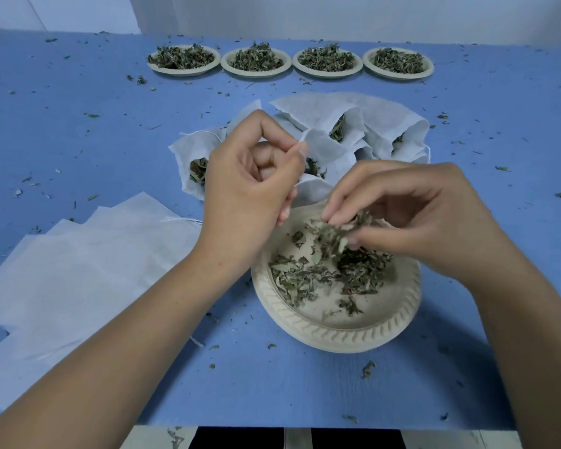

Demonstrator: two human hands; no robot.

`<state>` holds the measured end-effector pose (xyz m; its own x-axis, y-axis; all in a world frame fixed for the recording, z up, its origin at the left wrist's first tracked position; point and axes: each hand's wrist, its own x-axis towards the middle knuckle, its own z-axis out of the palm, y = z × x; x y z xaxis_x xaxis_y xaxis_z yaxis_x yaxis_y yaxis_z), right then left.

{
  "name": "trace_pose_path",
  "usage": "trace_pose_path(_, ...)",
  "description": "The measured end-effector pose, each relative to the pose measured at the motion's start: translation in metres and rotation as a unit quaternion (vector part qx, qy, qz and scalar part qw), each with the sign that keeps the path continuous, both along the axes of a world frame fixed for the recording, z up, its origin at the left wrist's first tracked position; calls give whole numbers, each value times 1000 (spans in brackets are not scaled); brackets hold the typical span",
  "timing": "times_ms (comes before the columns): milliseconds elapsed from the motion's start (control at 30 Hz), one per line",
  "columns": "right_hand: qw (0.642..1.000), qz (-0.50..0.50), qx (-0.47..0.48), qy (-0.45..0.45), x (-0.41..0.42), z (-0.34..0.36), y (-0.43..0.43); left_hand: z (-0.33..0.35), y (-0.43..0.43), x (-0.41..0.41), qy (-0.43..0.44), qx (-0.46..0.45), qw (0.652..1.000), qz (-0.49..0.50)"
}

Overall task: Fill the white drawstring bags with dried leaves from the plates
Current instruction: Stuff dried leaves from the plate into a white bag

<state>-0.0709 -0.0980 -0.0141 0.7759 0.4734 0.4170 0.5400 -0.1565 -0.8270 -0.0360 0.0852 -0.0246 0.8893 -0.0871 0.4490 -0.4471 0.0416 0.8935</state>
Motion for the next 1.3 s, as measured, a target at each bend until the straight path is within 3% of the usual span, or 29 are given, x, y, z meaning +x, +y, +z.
trace_pose_path(100, 984, 15, 175, 30, 1, -1, 4, -3, -1, -1, -3, 5, 1000, -16)
trace_pose_path(200, 942, -19, 323, 84, 4, -4, 10, -5, -4, -2, -3, 8, 1000, -27)
trace_pose_path(300, 910, -55, 393, 123, 5, -8, 16, -6, -4, -3, 1, 7, 999, -37)
trace_pose_path(400, 899, -85, 413, 122, 5, -12, 21, -6, -5, -4, 7, 2, 999, -42)
trace_pose_path(500, 921, -140, 360, 49, 6, -15, 21, -5, -5, -4, 11, -2, 999, -41)
trace_pose_path(633, 965, -186, 167, -81, 2, -18, 24, -3, -4, -6, 6, -10, 999, -48)
trace_pose_path(833, 950, -258, -42, -172, 4, -22, 22, -2, -5, -7, 3, -4, 999, -42)
trace_pose_path(967, 961, -241, 3, -133, 6, -16, 17, -2, -5, -6, 7, -6, 1000, -29)
trace_pose_path(1100, 951, -258, 44, -166, 1, -17, 22, -2, -5, -7, 5, -2, 999, -40)
trace_pose_path(1300, 929, -283, -82, -224, 2, -22, 25, -4, -7, -12, -1, 12, 998, -67)
